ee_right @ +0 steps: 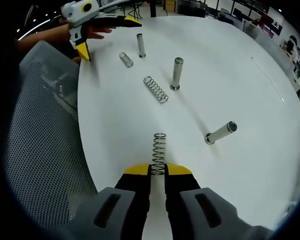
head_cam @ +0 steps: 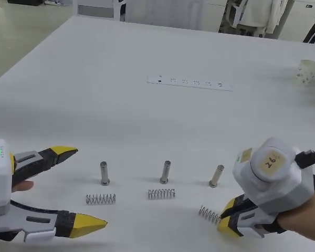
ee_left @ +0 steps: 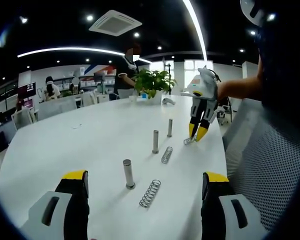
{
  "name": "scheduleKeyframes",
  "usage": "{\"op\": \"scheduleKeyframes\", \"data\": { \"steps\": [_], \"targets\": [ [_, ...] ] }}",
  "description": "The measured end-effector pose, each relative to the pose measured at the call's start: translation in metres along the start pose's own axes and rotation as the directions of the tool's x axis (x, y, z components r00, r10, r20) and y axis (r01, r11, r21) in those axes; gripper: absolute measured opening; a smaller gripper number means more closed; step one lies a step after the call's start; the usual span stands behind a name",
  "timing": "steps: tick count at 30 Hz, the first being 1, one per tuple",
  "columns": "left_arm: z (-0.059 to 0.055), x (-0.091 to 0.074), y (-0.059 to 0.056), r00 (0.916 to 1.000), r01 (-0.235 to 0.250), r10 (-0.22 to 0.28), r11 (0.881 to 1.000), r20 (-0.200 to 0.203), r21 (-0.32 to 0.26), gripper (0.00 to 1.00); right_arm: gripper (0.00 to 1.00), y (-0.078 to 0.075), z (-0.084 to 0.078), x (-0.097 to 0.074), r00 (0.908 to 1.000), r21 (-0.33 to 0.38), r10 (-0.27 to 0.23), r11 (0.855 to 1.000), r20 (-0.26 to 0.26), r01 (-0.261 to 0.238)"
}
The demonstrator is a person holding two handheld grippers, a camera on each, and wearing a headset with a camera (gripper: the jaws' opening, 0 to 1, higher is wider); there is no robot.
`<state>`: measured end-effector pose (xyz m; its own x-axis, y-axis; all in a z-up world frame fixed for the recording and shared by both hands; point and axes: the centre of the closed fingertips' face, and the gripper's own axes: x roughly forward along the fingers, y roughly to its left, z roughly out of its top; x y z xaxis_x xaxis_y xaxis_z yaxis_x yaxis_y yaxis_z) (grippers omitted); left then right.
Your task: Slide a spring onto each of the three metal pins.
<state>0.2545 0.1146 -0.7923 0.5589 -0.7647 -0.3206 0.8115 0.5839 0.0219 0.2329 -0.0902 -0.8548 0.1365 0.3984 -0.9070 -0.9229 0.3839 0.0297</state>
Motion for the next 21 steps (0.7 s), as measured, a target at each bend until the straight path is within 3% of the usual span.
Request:
{"op": "scheduleKeyframes", "data": {
  "steps": [4, 15, 21],
  "targets": [
    [0.002, 0.000, 0.001, 1.0000, -0.001, 0.001, 1.000, 0.006, 0.003, 0.91, 0.08, 0.001, 0.009, -0.002, 0.9995, 0.013, 0.015, 1.000, 0.027, -0.015],
    [0.013, -0.002, -0.001, 0.9994, 0.005, -0.005, 1.000, 0.034, 0.016, 0.87, 0.08, 0.003, 0.017, -0.005, 0.9988, 0.010, 0.031, 0.999, 0.038, -0.031],
    [0.018, -0.003, -0.007, 0.9988, 0.022, -0.023, 0.999, 0.042, 0.027, 0.83, 0.08, 0.004, 0.023, -0.008, 0.9984, 0.000, 0.034, 0.999, 0.045, -0.034]
  ]
}}
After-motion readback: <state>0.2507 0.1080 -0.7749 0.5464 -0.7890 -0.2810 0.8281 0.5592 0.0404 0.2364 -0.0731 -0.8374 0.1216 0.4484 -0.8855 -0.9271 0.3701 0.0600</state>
